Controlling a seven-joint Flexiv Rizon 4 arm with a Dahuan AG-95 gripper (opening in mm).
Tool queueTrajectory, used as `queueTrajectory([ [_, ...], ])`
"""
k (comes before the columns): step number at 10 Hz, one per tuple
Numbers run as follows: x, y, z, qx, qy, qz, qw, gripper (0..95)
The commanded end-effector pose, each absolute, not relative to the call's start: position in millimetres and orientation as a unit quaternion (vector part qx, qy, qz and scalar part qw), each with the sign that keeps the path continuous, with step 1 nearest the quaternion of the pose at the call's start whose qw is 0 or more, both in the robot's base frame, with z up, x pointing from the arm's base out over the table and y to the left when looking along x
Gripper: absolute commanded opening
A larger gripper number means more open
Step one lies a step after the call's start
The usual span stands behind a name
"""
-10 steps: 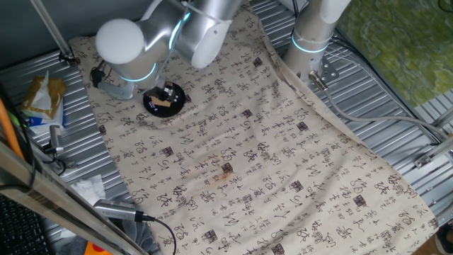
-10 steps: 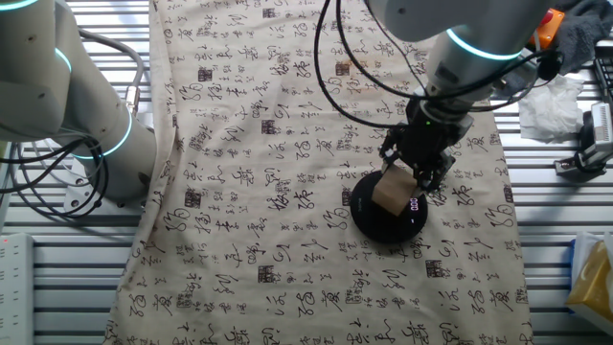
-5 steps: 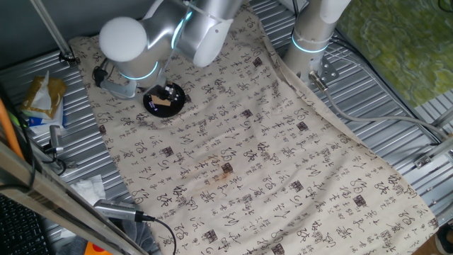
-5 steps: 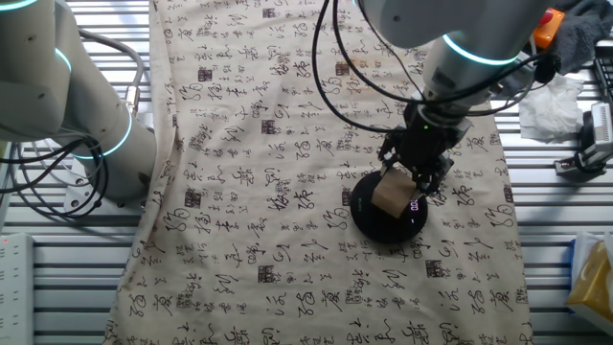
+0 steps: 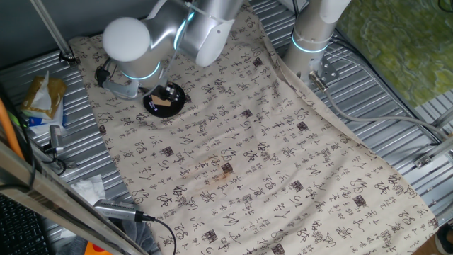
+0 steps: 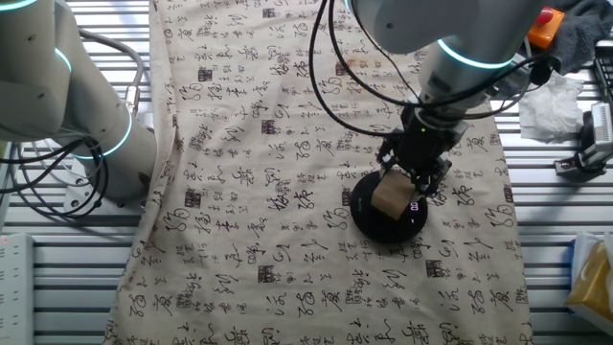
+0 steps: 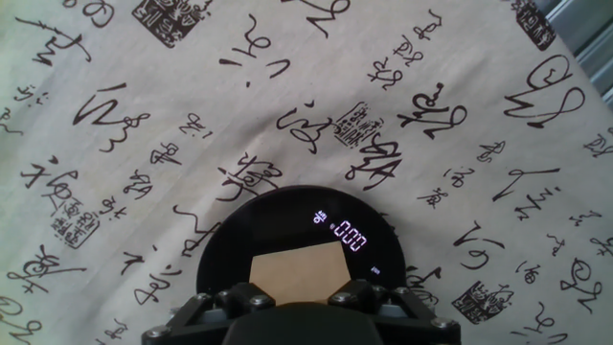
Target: Place the block on the scale
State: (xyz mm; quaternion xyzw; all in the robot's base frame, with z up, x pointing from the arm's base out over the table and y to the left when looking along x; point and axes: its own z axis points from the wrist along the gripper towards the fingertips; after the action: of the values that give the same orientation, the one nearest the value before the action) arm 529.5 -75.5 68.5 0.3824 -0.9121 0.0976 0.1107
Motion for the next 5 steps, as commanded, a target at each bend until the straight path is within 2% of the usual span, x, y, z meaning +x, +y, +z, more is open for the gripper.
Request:
queueTrajectory([
  [1,529.6,-75.9,67.6,0.382,-0.912,0.098,0.109,0.0],
  [5,529.3,-75.8,62.4,0.384,-0.912,0.098,0.103,0.0],
])
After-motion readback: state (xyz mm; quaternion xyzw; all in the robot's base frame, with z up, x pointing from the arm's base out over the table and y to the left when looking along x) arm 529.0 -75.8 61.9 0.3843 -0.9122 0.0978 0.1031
